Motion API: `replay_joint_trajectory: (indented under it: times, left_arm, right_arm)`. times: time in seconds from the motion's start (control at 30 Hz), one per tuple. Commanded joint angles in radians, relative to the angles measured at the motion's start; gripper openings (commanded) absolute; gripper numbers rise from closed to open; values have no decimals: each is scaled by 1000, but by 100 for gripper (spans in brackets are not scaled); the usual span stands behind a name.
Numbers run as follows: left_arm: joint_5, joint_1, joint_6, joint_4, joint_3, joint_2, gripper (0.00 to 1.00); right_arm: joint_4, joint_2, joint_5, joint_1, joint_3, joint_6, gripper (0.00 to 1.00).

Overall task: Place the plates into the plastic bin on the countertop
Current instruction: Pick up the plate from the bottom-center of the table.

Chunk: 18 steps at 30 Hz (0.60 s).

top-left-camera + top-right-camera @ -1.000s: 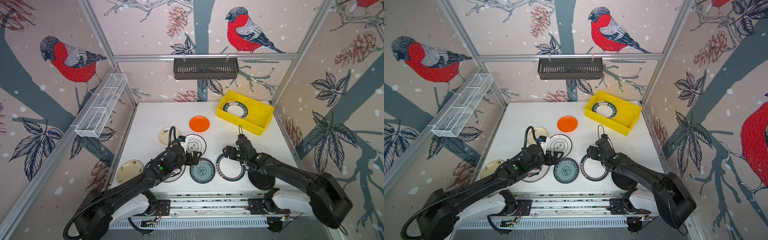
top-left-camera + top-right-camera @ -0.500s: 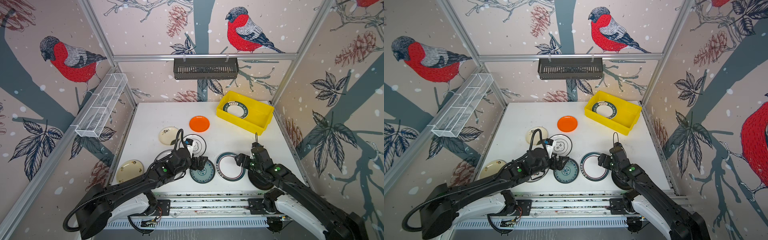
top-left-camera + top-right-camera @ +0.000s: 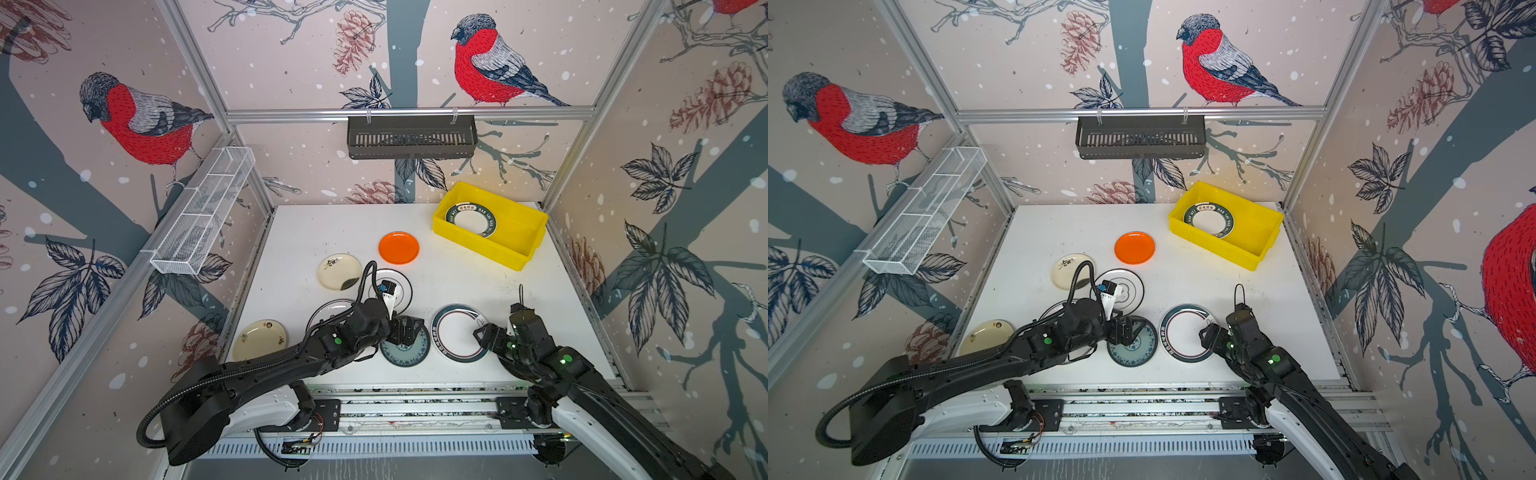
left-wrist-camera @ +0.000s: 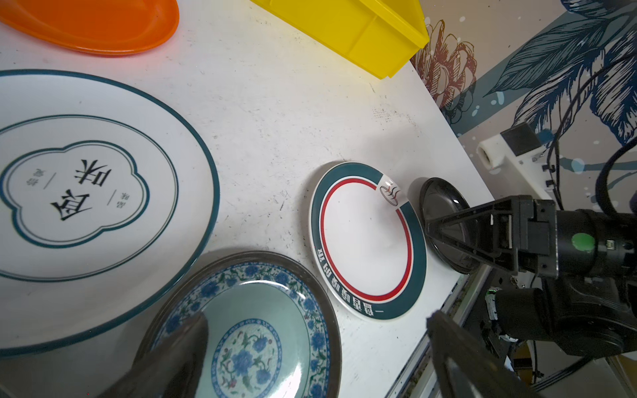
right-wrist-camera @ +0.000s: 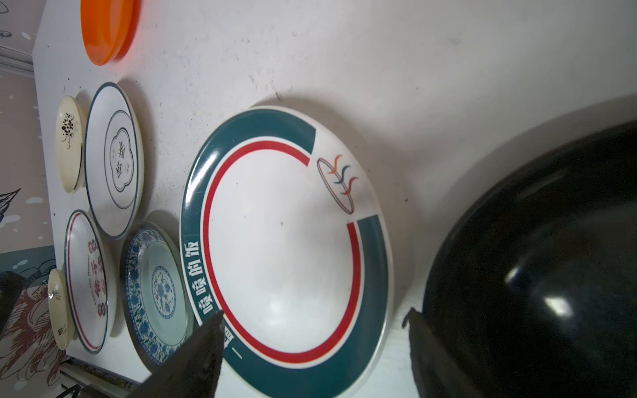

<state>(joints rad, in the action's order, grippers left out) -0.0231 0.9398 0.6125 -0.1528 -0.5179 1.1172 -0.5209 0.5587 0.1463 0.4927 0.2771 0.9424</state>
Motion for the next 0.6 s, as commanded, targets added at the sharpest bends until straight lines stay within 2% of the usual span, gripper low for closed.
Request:
replay_joint_trajectory:
  times: [0.0,0.43,0.57]
  left_arm:
    - [6,4,8,-43,-10,0,98]
    - [20,5,7,-48,-13,6,98]
    - [24,5,4,-47,-16,9,98]
  right_arm:
    - [-21,-25,22,8,-10,39,83]
    - [93,2,60,52,-61,101,79]
    - [138,13,66,64,-68,123,74]
